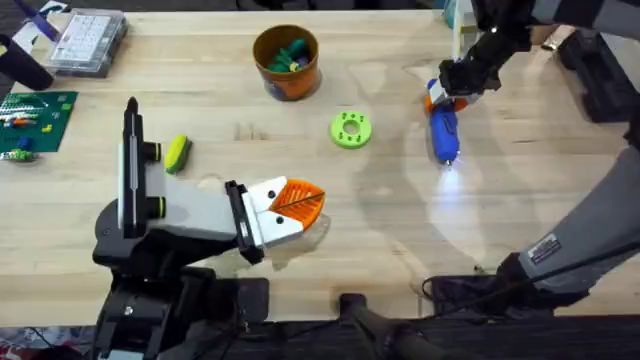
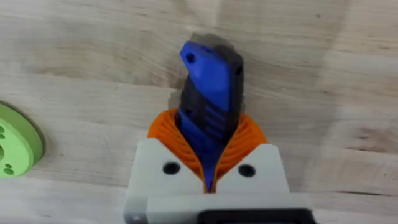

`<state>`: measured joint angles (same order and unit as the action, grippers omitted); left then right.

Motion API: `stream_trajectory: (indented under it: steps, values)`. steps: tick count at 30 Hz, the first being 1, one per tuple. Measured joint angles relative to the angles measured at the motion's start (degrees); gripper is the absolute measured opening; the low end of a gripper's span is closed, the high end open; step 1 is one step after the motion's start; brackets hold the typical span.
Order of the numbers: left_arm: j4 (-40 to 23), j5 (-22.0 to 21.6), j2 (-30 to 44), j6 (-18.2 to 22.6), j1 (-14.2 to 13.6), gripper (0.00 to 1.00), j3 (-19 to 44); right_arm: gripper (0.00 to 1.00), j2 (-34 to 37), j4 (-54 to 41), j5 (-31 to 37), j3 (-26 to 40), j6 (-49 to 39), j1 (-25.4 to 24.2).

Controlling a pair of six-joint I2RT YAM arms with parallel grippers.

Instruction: Pick up the gripper from the table and insert it into the empty holder that is missing its gripper. Then pick up a screw, insert it into the mounting hole, and use the screwdriver to tighten it. Finally, clean up the table by picking up the vegetable and placing it into the bucket.

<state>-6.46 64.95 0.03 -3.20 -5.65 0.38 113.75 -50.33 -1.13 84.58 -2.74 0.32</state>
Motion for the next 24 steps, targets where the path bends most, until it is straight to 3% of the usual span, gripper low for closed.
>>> stream_trajectory:
  steps: [13,24]
  values:
    - [0.0,0.0,0.0,0.0,0.0,0.016,0.0,0.027,-2.85,-0.74,0.06,1.82,0.0,0.0]
    - [-0.01,0.01,0.0,0.02,0.0,0.016,0.0,0.027,-13.67,-0.64,-0.82,18.87,0.68,0.0]
